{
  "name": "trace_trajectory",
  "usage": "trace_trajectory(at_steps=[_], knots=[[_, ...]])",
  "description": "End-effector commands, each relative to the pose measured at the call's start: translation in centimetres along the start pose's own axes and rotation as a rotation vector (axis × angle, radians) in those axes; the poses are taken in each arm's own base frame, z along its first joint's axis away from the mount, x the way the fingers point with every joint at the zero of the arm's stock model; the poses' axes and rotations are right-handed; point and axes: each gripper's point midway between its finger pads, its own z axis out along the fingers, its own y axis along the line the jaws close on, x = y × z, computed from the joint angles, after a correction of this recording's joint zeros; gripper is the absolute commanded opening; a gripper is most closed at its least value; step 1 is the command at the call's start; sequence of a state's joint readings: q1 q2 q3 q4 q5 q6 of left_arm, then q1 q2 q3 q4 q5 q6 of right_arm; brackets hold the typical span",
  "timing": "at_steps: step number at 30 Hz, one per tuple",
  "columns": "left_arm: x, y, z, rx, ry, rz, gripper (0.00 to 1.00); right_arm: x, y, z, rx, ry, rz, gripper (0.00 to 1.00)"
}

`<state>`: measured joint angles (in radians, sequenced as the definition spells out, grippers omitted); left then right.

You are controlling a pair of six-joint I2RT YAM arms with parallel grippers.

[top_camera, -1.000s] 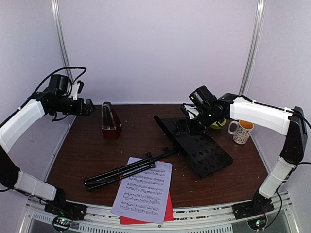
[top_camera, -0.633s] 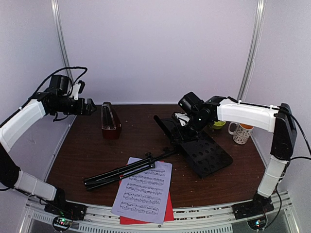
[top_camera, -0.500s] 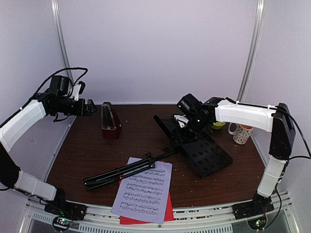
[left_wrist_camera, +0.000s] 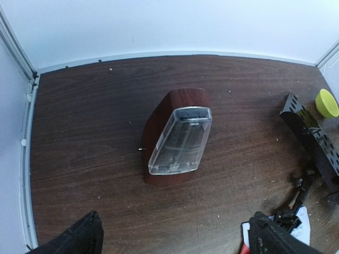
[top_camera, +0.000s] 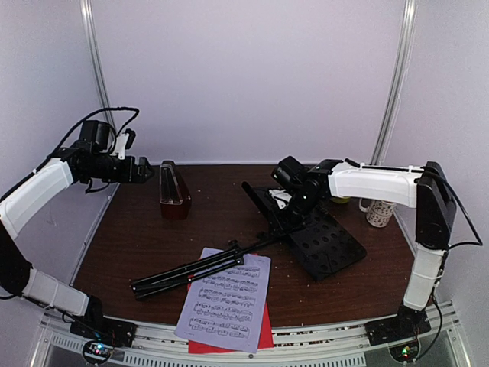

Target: Set up the instrument practice props

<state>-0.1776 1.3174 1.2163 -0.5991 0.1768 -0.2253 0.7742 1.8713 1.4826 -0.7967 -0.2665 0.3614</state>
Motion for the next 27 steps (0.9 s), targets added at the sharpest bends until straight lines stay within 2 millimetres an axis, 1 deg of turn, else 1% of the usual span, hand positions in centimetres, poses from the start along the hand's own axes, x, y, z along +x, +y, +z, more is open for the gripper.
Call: trace_trajectory(at_steps=[1, 7, 12, 15, 18, 21, 23, 25, 27], knots=[[-0.8, -0.7, 0.4, 0.027, -0.032, -0.004, 0.98, 0.2, 0.5, 0.8, 0.018, 0.020, -0.030, 0.43], [-1.2, -1.0, 0.2, 0.038, -0.043, -0.011, 0.98, 0.8, 0.0, 1.6, 0.041, 0.044, -0.046, 0.30], [-1.4, -1.2, 0.1, 0.042, -0.047, -0.010, 0.98, 1.0, -0.4, 1.8, 0.059, 0.058, -0.057, 0.26], [-1.3, -1.2, 0.1, 0.044, -0.046, -0.011, 0.98, 0.9, -0.4, 1.7, 0.067, 0.061, -0.063, 0.19], [-1.3, -1.2, 0.1, 0.045, -0.044, -0.014, 0.98, 0.3, -0.4, 1.2, 0.080, 0.051, -0.071, 0.12], [-1.3, -1.3, 0.1, 0.050, -0.043, -0.017, 0.98, -0.5, 0.0, 0.3, 0.075, 0.030, -0.090, 0.11], [-1.3, -1.3, 0.2, 0.051, -0.042, -0.017, 0.98, -1.1, 0.2, -0.4, 0.081, 0.011, -0.103, 0.07], [-1.2, -1.3, 0.2, 0.050, -0.040, -0.020, 0.98, -1.4, 0.1, -0.9, 0.099, 0.004, -0.110, 0.01], [-1.2, -1.3, 0.2, 0.051, -0.040, -0.022, 0.98, -1.9, -0.1, -1.5, 0.121, -0.002, -0.115, 0.00]])
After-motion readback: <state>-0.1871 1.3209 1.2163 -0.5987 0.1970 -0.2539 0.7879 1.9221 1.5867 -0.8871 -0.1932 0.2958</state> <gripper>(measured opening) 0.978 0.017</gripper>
